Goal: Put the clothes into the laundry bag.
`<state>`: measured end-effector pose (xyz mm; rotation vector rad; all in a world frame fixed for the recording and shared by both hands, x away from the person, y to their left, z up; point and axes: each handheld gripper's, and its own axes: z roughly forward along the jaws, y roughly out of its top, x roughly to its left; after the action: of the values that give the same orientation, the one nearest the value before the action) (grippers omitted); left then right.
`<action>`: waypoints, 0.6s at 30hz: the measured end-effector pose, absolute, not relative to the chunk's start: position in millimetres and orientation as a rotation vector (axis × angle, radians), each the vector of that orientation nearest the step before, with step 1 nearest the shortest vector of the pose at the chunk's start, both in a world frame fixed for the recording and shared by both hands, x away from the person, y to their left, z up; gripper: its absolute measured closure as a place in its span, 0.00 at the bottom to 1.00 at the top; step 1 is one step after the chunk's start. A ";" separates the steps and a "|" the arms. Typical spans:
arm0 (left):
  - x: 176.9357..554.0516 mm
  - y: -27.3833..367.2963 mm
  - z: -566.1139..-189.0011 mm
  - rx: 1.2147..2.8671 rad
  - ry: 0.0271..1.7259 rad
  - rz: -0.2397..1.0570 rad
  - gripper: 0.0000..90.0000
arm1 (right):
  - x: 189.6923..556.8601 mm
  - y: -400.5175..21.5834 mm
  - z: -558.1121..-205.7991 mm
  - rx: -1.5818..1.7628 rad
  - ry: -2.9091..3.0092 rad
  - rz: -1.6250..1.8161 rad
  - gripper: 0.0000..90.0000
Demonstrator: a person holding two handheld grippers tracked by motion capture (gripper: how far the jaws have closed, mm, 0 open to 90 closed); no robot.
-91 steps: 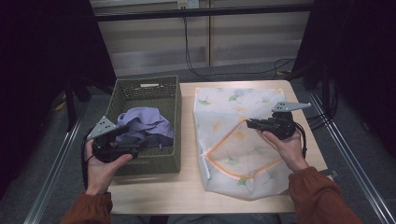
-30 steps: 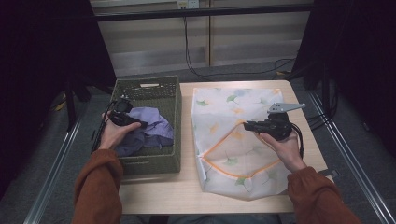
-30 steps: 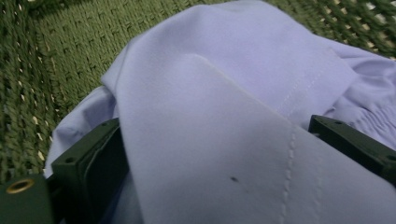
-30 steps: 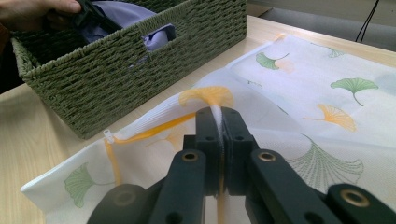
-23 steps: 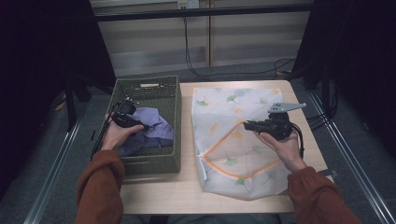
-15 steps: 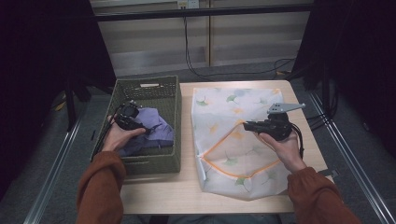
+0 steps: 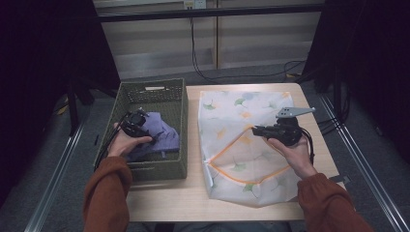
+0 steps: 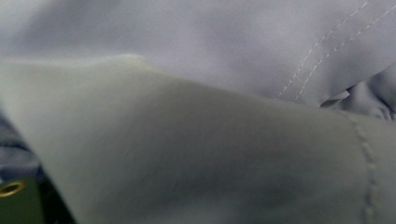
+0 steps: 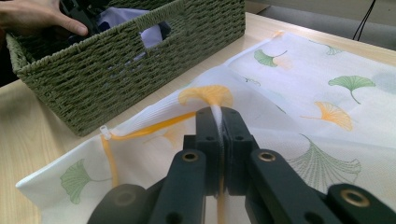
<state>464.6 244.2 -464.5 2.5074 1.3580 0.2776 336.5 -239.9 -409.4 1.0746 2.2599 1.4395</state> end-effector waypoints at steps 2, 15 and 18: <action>464.0 242.9 -464.6 2.516 1.368 0.273 0.04 | 336.5 -240.3 -409.4 1.075 2.259 1.436 0.97; 462.3 239.1 -469.0 2.539 1.357 0.218 0.04 | 335.8 -239.2 -411.2 1.079 2.260 1.423 0.97; 463.2 238.8 -469.6 2.569 1.351 0.205 0.05 | 336.7 -238.7 -412.1 1.080 2.263 1.424 0.97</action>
<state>463.2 238.8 -469.6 2.5691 1.3509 0.2052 336.7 -238.7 -412.1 1.0797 2.2633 1.4237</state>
